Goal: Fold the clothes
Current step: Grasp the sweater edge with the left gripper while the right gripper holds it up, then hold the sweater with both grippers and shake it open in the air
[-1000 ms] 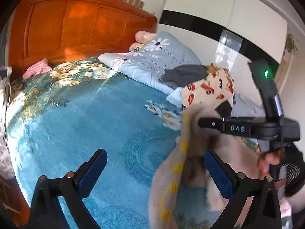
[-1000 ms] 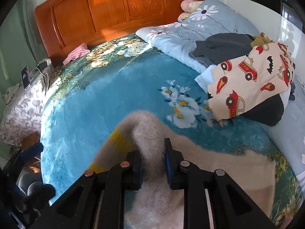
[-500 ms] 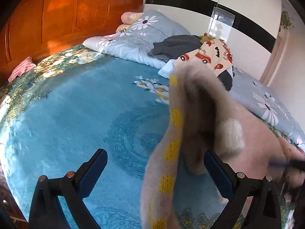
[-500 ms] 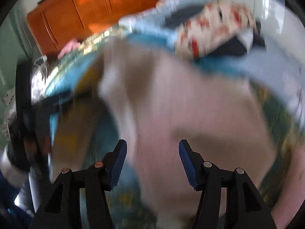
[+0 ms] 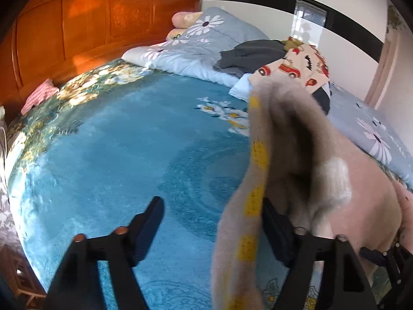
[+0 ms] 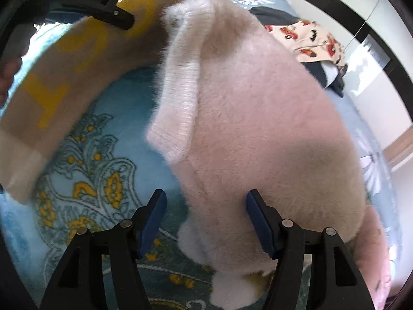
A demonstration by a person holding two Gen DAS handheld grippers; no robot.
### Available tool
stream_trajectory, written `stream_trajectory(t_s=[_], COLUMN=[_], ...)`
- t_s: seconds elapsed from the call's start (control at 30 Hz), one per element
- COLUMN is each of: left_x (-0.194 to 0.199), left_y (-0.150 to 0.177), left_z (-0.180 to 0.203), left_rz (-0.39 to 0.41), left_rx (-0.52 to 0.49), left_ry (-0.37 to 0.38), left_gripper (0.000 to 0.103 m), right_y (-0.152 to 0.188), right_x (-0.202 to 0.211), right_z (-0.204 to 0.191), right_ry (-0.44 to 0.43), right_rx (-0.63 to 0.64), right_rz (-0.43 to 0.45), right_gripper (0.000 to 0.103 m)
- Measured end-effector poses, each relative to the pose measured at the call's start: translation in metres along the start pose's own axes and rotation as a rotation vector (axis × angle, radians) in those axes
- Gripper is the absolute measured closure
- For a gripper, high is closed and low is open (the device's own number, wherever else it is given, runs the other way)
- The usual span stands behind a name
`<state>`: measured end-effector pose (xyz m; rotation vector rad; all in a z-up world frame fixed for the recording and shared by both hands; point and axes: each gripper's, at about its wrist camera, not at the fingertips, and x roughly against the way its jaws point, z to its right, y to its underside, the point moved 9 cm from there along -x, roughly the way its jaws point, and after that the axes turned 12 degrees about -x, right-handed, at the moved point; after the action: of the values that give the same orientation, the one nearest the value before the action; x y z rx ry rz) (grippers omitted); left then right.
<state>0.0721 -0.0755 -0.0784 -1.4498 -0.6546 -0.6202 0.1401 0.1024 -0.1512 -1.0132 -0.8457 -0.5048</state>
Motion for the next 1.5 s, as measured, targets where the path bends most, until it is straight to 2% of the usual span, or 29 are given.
stream_trajectory(t_s=[0.07, 0.1, 0.13, 0.2, 0.33, 0.43, 0.63, 0.7, 0.8, 0.9, 1.1, 1.17, 1.23, 1.27, 1.33, 1.5], left_x=[0.000, 0.001, 0.002, 0.005, 0.016, 0.026, 0.048, 0.047, 0.043, 0.038, 0.040, 0.039, 0.038, 0.038, 0.033, 0.004], left_y=[0.000, -0.001, -0.001, -0.002, -0.008, -0.017, -0.036, -0.035, -0.031, -0.024, -0.023, -0.026, -0.028, -0.029, -0.029, -0.023], left_z=[-0.002, -0.002, -0.001, -0.001, -0.004, -0.013, -0.035, -0.038, -0.039, -0.034, -0.029, -0.027, -0.023, -0.021, -0.013, 0.003], left_rz=[-0.004, -0.004, -0.002, 0.004, 0.029, 0.060, 0.124, 0.122, 0.113, 0.099, 0.100, 0.099, 0.102, 0.103, 0.099, 0.025], left_rx=[0.007, 0.005, 0.000, 0.001, 0.015, 0.019, 0.029, 0.029, 0.033, 0.037, 0.045, 0.043, 0.047, 0.047, 0.033, -0.029], left_ry=[0.005, 0.006, 0.008, 0.015, 0.034, 0.030, 0.013, 0.017, 0.035, 0.082, 0.146, 0.161, 0.182, 0.191, 0.203, 0.200], left_gripper=[0.051, 0.063, 0.074, 0.084, 0.091, 0.096, 0.100, 0.100, 0.100, 0.100, 0.097, 0.088, 0.061, 0.055, 0.053, 0.053], right_y=[-0.001, -0.001, -0.002, -0.002, 0.000, -0.015, -0.035, -0.030, -0.033, -0.036, -0.037, -0.037, -0.038, -0.038, -0.038, -0.029], right_x=[0.002, 0.002, 0.003, 0.004, 0.008, 0.021, 0.043, 0.046, 0.046, 0.042, 0.036, 0.035, 0.033, 0.032, 0.031, 0.034], right_z=[0.000, 0.000, 0.004, 0.009, 0.028, 0.051, 0.109, 0.122, 0.124, 0.123, 0.148, 0.157, 0.165, 0.170, 0.179, 0.179], right_ry=[0.027, 0.036, 0.058, 0.075, 0.064, 0.059, -0.004, -0.031, -0.032, -0.018, 0.013, 0.024, 0.034, 0.039, 0.050, -0.010], right_rx=[0.003, -0.002, -0.011, -0.029, -0.099, -0.204, -0.444, -0.495, -0.498, -0.485, -0.531, -0.548, -0.565, -0.573, -0.590, -0.633], right_rz=[-0.001, -0.004, -0.007, -0.016, -0.009, 0.038, 0.100, 0.109, 0.113, 0.113, 0.114, 0.115, 0.116, 0.116, 0.117, 0.098], right_gripper=[0.039, 0.042, 0.055, 0.058, 0.073, 0.084, 0.091, 0.091, 0.092, 0.092, 0.092, 0.092, 0.096, 0.096, 0.096, 0.096])
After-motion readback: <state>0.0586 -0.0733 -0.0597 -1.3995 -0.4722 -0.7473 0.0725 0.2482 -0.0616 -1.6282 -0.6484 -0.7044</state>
